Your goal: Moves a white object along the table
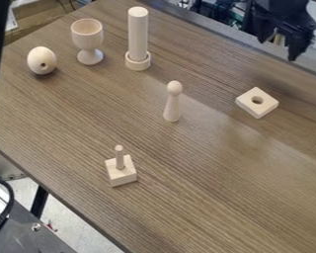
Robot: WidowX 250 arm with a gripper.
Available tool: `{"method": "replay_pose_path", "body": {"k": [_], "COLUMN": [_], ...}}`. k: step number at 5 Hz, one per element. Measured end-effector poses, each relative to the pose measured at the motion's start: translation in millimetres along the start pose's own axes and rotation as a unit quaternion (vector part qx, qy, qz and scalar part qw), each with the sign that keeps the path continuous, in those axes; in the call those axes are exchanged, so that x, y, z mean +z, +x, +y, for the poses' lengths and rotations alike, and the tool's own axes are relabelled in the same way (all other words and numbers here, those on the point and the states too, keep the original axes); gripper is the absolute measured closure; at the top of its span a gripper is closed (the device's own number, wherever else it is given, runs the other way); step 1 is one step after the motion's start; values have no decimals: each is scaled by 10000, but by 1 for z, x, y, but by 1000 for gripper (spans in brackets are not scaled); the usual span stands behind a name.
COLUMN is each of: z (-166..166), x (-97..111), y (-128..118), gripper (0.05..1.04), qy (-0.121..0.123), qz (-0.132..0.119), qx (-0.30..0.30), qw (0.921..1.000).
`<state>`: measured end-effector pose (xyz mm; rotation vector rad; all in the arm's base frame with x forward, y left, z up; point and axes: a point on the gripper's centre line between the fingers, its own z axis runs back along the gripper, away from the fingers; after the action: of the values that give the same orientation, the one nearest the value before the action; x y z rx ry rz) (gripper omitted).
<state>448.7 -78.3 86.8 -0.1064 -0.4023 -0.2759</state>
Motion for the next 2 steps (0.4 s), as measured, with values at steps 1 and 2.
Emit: {"method": "replay_pose_path", "body": {"k": [1,2], "z": [-7,-11], "x": [-11,-23], "y": [-15,-35], "gripper": [83,83], "qy": [-133,-189], "qz": [169,391], "qx": [161,161], "qw": [9996,9989]}}
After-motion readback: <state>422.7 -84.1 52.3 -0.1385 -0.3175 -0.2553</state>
